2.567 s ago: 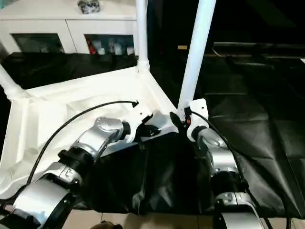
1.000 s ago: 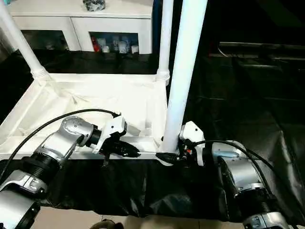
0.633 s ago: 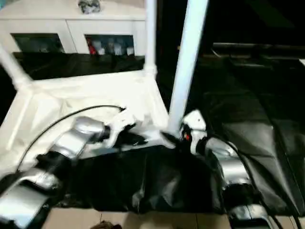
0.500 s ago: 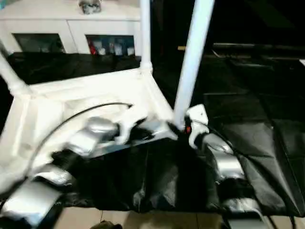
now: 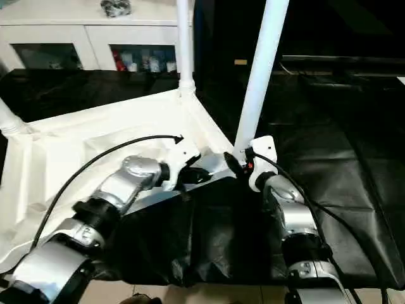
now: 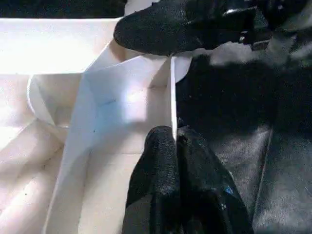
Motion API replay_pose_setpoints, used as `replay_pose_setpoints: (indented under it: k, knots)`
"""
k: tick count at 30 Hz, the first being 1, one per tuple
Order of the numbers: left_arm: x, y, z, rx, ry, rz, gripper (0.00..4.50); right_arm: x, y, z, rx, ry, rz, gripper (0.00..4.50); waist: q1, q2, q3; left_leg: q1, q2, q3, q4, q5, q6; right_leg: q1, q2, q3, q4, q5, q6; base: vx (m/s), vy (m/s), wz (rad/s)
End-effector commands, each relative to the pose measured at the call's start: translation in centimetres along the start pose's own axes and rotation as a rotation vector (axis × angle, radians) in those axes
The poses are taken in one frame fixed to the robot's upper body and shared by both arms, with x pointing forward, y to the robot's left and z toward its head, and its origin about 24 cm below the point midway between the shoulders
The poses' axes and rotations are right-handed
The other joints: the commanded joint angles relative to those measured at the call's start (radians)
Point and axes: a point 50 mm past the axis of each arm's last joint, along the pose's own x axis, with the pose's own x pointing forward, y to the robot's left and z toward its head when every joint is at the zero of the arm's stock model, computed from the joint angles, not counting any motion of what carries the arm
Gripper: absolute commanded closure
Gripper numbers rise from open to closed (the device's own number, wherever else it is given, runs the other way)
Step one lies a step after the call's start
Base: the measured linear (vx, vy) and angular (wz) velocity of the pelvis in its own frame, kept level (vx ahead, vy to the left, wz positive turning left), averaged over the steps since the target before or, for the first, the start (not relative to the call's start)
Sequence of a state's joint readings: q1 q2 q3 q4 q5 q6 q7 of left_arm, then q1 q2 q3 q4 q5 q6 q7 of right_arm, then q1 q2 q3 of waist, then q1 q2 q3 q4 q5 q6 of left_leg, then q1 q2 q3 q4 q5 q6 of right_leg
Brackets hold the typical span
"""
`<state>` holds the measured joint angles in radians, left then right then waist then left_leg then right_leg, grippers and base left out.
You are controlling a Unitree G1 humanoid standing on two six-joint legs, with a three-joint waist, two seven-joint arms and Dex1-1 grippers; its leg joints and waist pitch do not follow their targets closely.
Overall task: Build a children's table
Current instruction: Rotate leg to tighten
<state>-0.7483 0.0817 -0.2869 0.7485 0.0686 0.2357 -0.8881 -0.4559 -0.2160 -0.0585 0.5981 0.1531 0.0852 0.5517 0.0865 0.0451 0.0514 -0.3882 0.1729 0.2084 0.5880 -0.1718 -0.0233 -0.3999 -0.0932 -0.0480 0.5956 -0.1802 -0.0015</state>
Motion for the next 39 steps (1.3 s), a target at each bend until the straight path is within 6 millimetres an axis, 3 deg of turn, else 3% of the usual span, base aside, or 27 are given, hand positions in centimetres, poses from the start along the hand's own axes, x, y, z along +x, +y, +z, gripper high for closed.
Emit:
replay_pose_setpoints:
  k: [1,3,5,9,11,14,21,25,31,39]
  knots:
    - [0.4,-0.7,0.9,0.045,-0.027,-0.054,4.50,0.7,2.3,-0.3,0.011,0.007,0.148,0.92,0.004,-0.013,-0.069,0.018,0.055,-0.034,-0.071,-0.233,0.064,0.046,-0.063,0.031,-0.071,-0.162,-0.234,0.000,0.000,0.00]
    - [-0.6,-0.7,0.3,0.072,-0.023,-0.117,4.50,-0.5,2.1,-0.4,-0.064,0.041,0.262,0.92,0.006,-0.016,-0.069,0.017,0.055,-0.033,-0.069,-0.214,0.075,0.049,-0.063,0.030,-0.069,-0.140,-0.246,0.000,0.000,0.00]
    - [-1.0,-0.7,0.1,0.080,-0.021,-0.137,4.50,-0.9,2.1,-0.5,-0.090,0.056,0.308,0.92,0.011,-0.012,-0.067,0.017,0.058,-0.031,-0.068,-0.206,0.088,0.047,-0.062,0.030,-0.067,-0.136,-0.249,0.000,0.000,0.00]
    - [-1.4,-0.6,-0.1,0.086,-0.018,-0.157,4.50,-1.6,2.1,-0.6,-0.111,0.072,0.372,0.92,0.012,-0.011,-0.063,0.020,0.060,-0.031,-0.072,-0.243,0.072,0.042,-0.063,0.029,-0.072,-0.201,-0.249,0.000,0.000,0.00]
    - [-2.9,-0.4,-0.7,0.094,-0.006,-0.239,4.50,-3.5,2.3,-1.1,-0.155,0.138,0.570,0.92,0.014,-0.014,-0.063,0.024,0.062,-0.031,-0.073,-0.261,0.060,0.041,-0.062,0.030,-0.075,-0.232,-0.242,0.000,0.000,0.00]
    - [-3.9,-0.5,-1.1,0.097,0.012,-0.306,4.50,-4.4,2.4,-1.1,-0.162,0.169,0.666,1.07,0.025,-0.011,-0.063,0.023,0.066,-0.031,-0.075,-0.262,0.069,0.040,-0.062,0.032,-0.070,-0.213,-0.243,0.000,0.000,0.00]
    - [-4.6,-0.5,-1.5,0.102,0.041,-0.344,4.50,-4.9,2.5,-1.2,-0.176,0.211,0.734,1.57,0.031,-0.013,-0.061,0.026,0.067,-0.032,-0.078,-0.276,0.041,0.037,-0.066,0.033,-0.072,-0.250,-0.239,0.000,0.000,0.00]
    - [-4.6,-0.4,-1.5,0.101,0.044,-0.346,4.50,-5.0,2.6,-1.4,-0.187,0.231,0.754,1.84,0.031,-0.017,-0.063,0.023,0.065,-0.031,-0.075,-0.251,0.048,0.039,-0.067,0.034,-0.069,-0.224,-0.243,0.000,0.000,0.00]
    - [-4.7,-0.6,-1.6,0.097,0.043,-0.358,4.50,-5.2,2.8,-1.4,-0.200,0.249,0.789,1.89,0.034,-0.018,-0.065,0.022,0.064,-0.030,-0.070,-0.219,0.067,0.039,-0.066,0.032,-0.066,-0.199,-0.249,0.000,0.000,0.00]
    - [-3.8,-0.3,-1.4,0.072,0.037,-0.247,4.50,-4.1,3.2,-1.7,-0.154,0.204,0.677,1.89,0.032,-0.018,-0.062,0.023,0.064,-0.031,-0.073,-0.242,0.054,0.038,-0.066,0.033,-0.071,-0.247,-0.238,0.000,0.000,0.00]
